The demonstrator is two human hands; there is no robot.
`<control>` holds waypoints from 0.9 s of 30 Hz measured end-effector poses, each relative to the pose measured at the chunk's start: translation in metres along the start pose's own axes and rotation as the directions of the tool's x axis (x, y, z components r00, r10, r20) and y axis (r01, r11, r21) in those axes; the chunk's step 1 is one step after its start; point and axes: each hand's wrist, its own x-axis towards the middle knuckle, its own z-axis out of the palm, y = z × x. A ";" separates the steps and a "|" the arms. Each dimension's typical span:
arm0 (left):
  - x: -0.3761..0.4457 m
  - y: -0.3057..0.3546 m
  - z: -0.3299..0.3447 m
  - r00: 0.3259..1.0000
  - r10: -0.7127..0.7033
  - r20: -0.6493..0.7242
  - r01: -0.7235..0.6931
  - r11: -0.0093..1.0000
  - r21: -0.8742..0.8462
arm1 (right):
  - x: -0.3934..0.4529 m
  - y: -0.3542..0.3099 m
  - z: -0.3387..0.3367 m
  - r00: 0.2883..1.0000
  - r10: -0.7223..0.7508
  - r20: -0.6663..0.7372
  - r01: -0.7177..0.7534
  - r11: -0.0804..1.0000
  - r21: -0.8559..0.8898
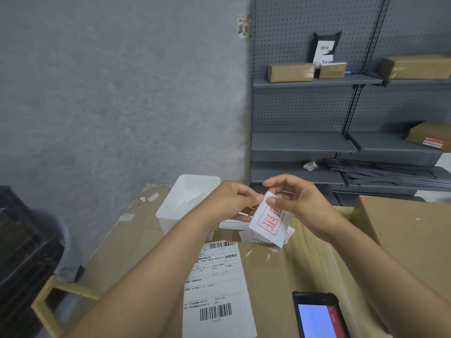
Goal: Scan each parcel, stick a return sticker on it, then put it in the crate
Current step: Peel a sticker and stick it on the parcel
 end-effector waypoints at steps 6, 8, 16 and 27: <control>-0.002 -0.002 0.000 0.999 0.008 0.051 -0.008 1.000 -0.004 | -0.001 0.003 -0.002 1.000 0.002 0.000 -0.002 1.000 0.015; -0.002 -0.003 0.001 0.998 0.013 0.066 -0.012 1.000 -0.017 | 0.000 0.003 -0.001 1.000 0.000 0.008 0.000 1.000 0.005; 0.001 -0.006 -0.001 1.000 -0.011 0.012 0.012 1.000 -0.028 | 0.002 0.005 -0.001 0.999 -0.032 0.001 0.032 0.973 -0.227; 0.001 -0.004 0.001 0.994 -0.088 0.070 0.093 0.994 -0.060 | 0.005 0.006 0.000 0.978 -0.208 0.022 0.176 0.761 -0.625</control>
